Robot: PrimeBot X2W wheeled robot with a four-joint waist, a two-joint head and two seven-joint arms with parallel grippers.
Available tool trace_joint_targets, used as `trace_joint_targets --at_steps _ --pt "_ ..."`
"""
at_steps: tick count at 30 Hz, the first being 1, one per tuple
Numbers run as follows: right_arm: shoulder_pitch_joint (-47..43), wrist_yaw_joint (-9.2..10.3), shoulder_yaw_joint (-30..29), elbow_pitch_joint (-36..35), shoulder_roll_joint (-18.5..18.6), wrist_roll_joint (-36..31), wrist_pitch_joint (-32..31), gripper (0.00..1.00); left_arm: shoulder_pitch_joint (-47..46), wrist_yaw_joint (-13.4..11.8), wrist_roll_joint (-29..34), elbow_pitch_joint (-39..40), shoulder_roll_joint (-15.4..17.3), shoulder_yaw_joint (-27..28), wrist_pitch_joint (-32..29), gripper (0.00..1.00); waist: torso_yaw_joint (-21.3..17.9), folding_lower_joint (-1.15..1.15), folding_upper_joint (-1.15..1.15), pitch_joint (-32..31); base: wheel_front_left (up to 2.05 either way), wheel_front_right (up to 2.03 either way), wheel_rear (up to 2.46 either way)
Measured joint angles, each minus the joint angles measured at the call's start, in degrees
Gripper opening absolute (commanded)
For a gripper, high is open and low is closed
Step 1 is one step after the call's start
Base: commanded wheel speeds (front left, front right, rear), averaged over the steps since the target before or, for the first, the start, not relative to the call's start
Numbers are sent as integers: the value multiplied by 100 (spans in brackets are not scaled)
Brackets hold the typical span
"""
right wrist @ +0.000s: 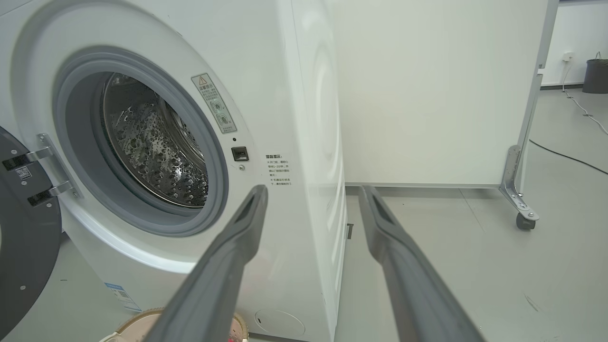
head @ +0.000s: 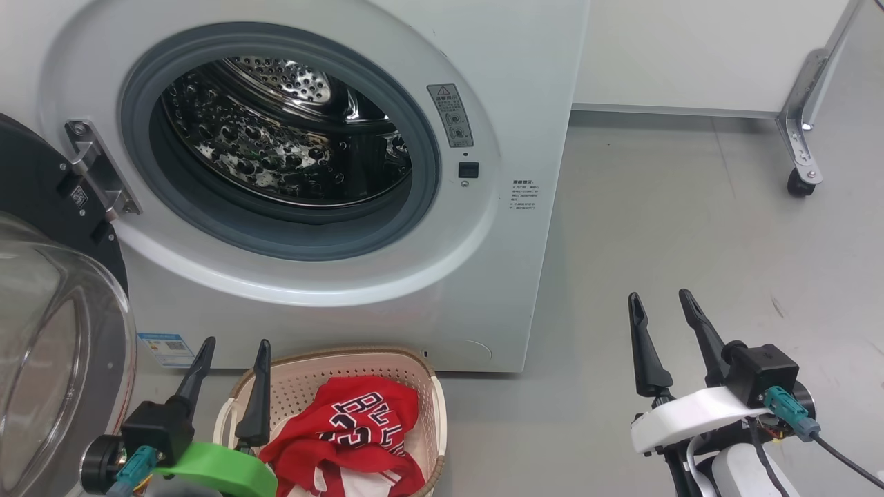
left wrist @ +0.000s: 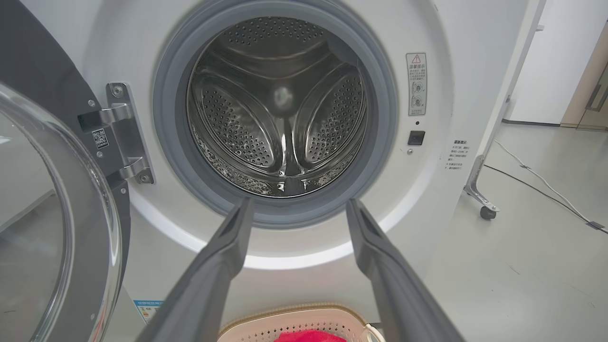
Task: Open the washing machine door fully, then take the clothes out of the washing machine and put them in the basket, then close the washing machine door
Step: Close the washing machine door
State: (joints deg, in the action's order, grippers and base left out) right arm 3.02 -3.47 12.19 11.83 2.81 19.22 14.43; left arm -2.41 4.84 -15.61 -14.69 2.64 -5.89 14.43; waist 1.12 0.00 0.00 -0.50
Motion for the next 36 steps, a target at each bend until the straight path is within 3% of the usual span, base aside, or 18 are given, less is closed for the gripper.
trace_joint_targets --at_steps 36 --pt "0 1 51 22 0 -7 1 100 151 -52 -147 141 -3 -53 0 100 -101 0 0 -1 0 0 0"
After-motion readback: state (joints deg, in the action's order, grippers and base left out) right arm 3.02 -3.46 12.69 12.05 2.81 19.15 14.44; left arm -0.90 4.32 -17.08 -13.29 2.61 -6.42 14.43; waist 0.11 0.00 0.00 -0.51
